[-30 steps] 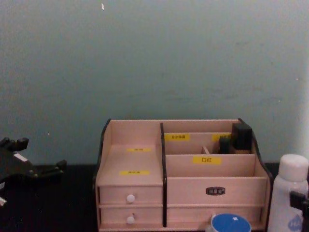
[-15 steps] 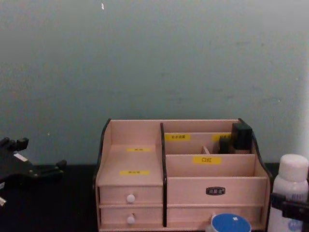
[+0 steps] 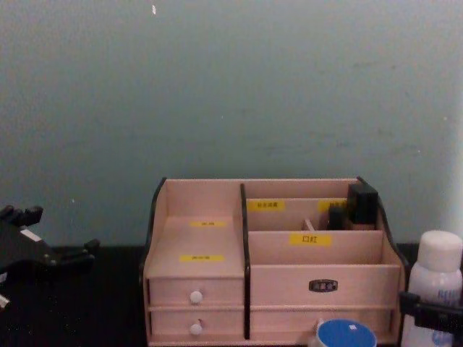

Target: Pick up the facial cleanser and watermelon frost from the table and place them into the tiered storage box.

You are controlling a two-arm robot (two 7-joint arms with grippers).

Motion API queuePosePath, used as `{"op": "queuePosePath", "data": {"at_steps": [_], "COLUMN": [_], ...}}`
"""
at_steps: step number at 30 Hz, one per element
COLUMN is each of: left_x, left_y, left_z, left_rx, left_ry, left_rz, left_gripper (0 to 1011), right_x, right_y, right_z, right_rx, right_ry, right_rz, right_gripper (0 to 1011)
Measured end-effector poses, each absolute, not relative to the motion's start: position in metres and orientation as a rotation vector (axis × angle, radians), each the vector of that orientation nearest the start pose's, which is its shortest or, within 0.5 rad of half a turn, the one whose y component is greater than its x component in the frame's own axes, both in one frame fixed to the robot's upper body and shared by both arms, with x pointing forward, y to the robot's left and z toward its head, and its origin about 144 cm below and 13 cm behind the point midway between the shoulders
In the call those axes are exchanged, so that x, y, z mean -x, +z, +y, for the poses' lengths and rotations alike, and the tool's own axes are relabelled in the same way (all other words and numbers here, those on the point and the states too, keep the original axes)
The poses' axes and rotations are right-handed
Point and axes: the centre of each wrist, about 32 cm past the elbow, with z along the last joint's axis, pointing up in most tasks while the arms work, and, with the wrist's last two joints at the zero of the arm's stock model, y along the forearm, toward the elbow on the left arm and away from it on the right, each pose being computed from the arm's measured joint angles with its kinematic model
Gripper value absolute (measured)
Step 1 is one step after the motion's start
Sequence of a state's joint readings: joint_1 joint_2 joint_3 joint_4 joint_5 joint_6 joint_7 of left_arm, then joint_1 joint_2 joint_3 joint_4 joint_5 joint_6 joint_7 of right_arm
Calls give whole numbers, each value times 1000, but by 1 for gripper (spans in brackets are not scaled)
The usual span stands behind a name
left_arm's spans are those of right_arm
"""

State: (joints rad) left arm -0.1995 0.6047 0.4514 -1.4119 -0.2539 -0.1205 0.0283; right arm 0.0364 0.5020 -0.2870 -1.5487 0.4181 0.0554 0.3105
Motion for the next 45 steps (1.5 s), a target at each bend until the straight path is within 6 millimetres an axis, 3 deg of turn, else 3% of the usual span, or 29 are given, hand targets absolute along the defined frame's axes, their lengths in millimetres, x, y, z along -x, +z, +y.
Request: {"op": "queuePosePath", "data": {"at_steps": [11,20,24,27,37,45], "left_x": [-489,-489,-489,-489,-489,-489], "left_y": [1140,1140,1140,1140,1140,1140], "left_z": [310,310,310,310,310,310], "left_rx": [-304,-304,-304,-304,-304,-304], "left_ry": [1248,1248,1248,1248,1248,1248], "left_rz": [-285,-285,-285,-285,-285,-285], "left_gripper": [1001,1001,1001,1001,1001,1001], "right_x": [-456,-456,-456,-456,-456,-446], "right_y": [1139,1139,1139,1139,1140,1154], "right_z": [-294,-294,-294,-294,-294,-301], "right_rx": [185,184,184,184,180,167], "right_ry": [-1013,-1012,-1012,-1012,-1015,-1014], "right_rz": [80,81,81,81,81,93], "right_gripper": [983,786,625,591,591,591]}}
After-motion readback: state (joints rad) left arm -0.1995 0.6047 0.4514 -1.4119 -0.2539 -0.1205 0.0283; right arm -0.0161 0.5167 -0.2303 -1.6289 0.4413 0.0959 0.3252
